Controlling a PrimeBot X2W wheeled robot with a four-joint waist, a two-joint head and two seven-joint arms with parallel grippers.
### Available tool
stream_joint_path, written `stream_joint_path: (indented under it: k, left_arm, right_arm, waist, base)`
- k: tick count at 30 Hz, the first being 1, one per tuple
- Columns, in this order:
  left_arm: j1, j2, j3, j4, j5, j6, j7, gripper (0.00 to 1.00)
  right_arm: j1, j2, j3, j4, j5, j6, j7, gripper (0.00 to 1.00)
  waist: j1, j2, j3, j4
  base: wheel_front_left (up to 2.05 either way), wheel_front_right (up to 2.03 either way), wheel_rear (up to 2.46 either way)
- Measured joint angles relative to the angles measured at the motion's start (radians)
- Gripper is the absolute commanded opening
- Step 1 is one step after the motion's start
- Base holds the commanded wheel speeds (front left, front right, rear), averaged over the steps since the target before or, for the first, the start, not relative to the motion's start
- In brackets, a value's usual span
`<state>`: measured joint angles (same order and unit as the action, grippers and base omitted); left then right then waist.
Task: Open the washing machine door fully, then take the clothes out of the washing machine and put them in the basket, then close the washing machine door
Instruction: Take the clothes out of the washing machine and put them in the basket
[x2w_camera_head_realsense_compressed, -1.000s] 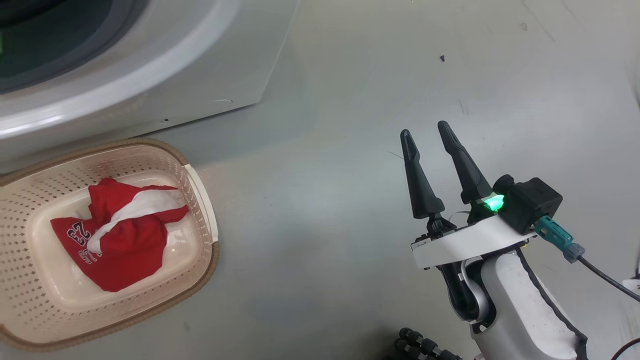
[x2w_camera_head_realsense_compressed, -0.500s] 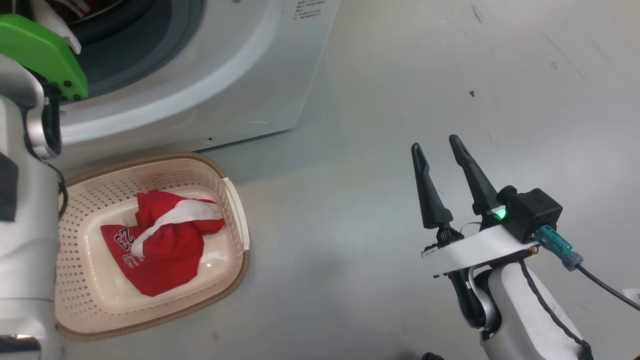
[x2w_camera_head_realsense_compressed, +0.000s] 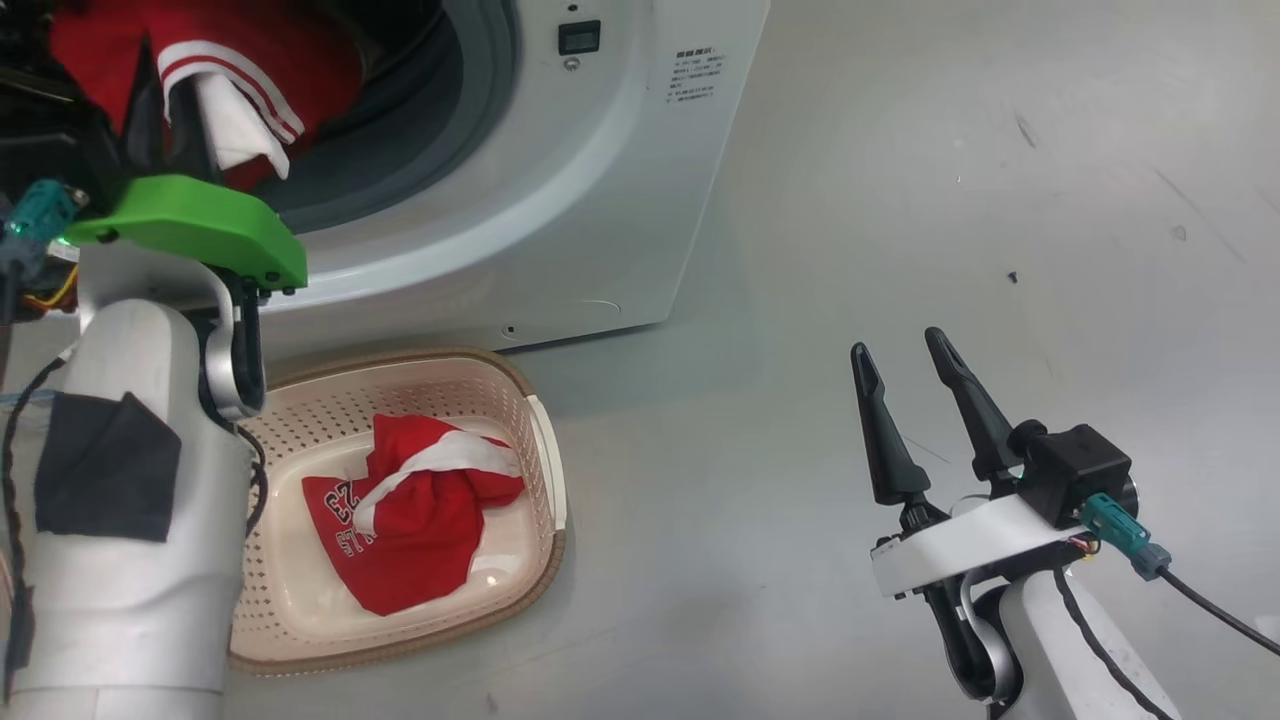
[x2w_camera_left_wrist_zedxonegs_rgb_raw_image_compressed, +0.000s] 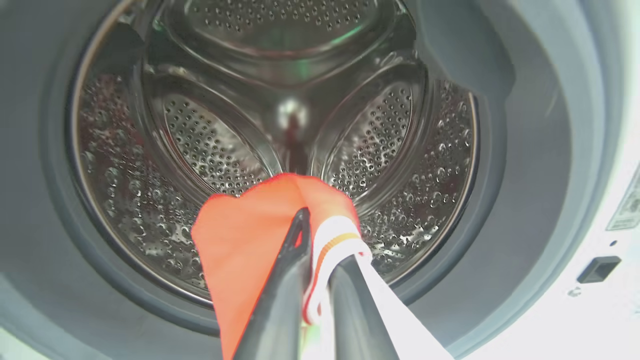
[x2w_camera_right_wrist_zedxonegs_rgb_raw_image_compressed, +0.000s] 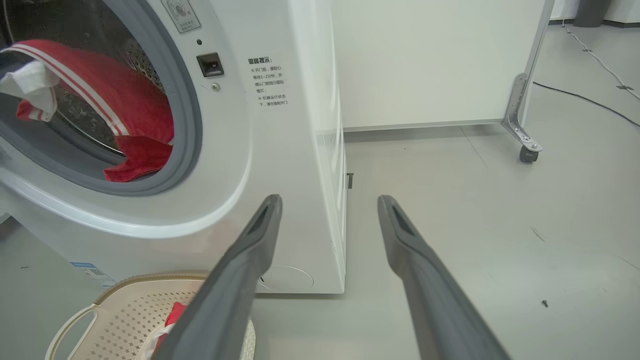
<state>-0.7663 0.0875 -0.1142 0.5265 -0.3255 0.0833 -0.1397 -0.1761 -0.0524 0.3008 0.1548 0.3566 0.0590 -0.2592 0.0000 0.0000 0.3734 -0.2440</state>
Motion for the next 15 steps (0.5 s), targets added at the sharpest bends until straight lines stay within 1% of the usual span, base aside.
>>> stream_joint_path:
  k: [6, 9, 15]
  left_arm:
    - [0.070, -0.029, -0.025, -0.053, -0.007, -0.009, -0.068, 0.00]
    - [0.106, -0.030, -0.048, -0.075, -0.005, -0.018, -0.077, 0.00]
    - [0.140, -0.031, -0.063, -0.138, 0.008, -0.018, -0.091, 0.00]
  right_arm:
    - [0.038, -0.009, -0.022, 0.006, -0.009, 0.000, 0.000, 1.00]
    - [0.053, -0.009, -0.025, 0.012, -0.015, 0.000, 0.000, 1.00]
    - [0.070, -0.009, -0.026, 0.016, -0.025, 0.001, 0.000, 1.00]
  waist:
    - [0.0000, 0.0000, -0.055, 0.039]
    - [0.0000, 0.0000, -0.082, 0.058]
    - [-0.0001, 0.0000, -0.129, 0.087]
  base:
    - [0.00, 0.00, 0.00]
    - [0.00, 0.00, 0.00]
    - [0.00, 0.00, 0.00]
